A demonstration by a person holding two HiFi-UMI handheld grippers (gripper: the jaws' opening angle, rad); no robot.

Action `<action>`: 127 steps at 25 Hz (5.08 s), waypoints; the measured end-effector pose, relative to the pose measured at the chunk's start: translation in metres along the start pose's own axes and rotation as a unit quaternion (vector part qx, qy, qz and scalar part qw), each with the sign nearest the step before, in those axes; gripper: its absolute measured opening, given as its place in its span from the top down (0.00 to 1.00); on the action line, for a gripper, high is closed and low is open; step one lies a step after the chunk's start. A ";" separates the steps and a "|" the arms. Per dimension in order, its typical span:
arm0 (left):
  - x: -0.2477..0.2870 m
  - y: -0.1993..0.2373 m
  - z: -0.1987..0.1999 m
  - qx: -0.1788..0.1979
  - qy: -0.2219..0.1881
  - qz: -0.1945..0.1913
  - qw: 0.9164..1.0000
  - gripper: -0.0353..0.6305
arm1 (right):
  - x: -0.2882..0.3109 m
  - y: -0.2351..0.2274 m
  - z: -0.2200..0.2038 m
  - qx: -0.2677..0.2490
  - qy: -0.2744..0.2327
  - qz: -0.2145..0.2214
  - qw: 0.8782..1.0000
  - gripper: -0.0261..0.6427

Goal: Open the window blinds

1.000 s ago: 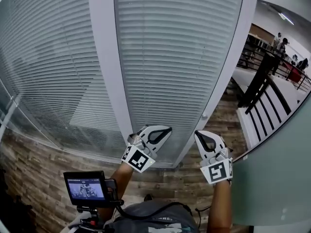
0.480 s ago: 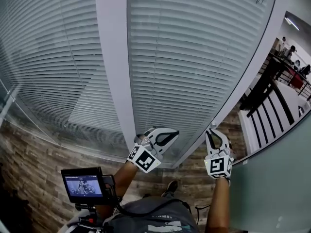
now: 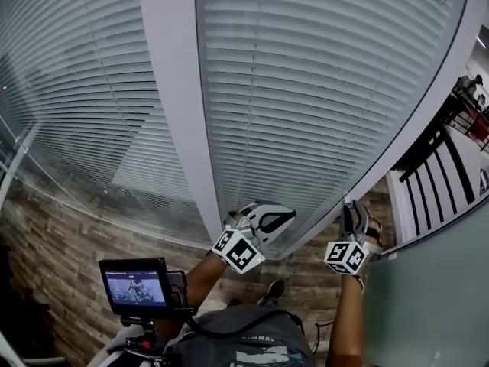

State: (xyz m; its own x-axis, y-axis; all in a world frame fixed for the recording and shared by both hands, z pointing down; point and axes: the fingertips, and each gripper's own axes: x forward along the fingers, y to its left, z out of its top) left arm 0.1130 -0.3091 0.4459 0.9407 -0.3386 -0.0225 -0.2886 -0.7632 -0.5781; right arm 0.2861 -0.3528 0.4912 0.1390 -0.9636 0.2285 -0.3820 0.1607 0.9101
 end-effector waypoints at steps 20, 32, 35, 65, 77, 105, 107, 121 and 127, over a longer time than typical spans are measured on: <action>0.002 0.013 -0.009 -0.013 0.009 0.005 1.000 0.94 | 0.018 0.005 -0.005 0.059 0.011 -0.020 0.998 0.82; 0.003 0.014 -0.006 -0.016 0.011 0.005 1.000 0.94 | 0.017 -0.014 -0.015 0.592 -0.090 0.034 0.800 0.82; 0.004 0.011 -0.007 -0.017 0.011 0.003 1.000 0.94 | 0.018 -0.006 -0.008 0.298 -0.019 -0.003 0.954 0.82; 0.004 0.010 -0.009 -0.019 0.012 0.003 1.000 0.94 | 0.011 -0.011 0.004 0.310 -0.038 0.016 0.950 0.81; 0.001 0.012 -0.013 -0.021 0.015 0.007 1.000 0.94 | 0.017 -0.018 -0.009 0.461 -0.037 0.014 0.886 0.81; 0.002 0.011 -0.018 -0.016 0.016 0.006 1.000 0.94 | 0.016 -0.008 -0.005 0.141 0.020 -0.035 0.989 0.80; 0.004 0.008 -0.017 -0.013 0.011 0.002 1.000 0.94 | 0.015 -0.003 -0.003 -0.016 0.047 -0.057 0.997 0.80; 0.004 0.008 -0.014 -0.020 0.015 0.001 1.000 0.94 | 0.008 -0.015 -0.013 0.503 -0.064 0.045 0.860 0.80; 0.003 0.007 -0.017 -0.019 0.016 0.002 1.000 0.94 | 0.016 -0.014 -0.019 0.483 -0.032 0.024 0.874 0.80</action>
State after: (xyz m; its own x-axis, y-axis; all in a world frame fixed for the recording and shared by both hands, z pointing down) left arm 0.1104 -0.3252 0.4555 0.9334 -0.3588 0.0022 -0.2993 -0.7819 -0.5469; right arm 0.3109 -0.3669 0.4885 0.0611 -0.9756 0.2109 -0.9843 -0.0238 0.1751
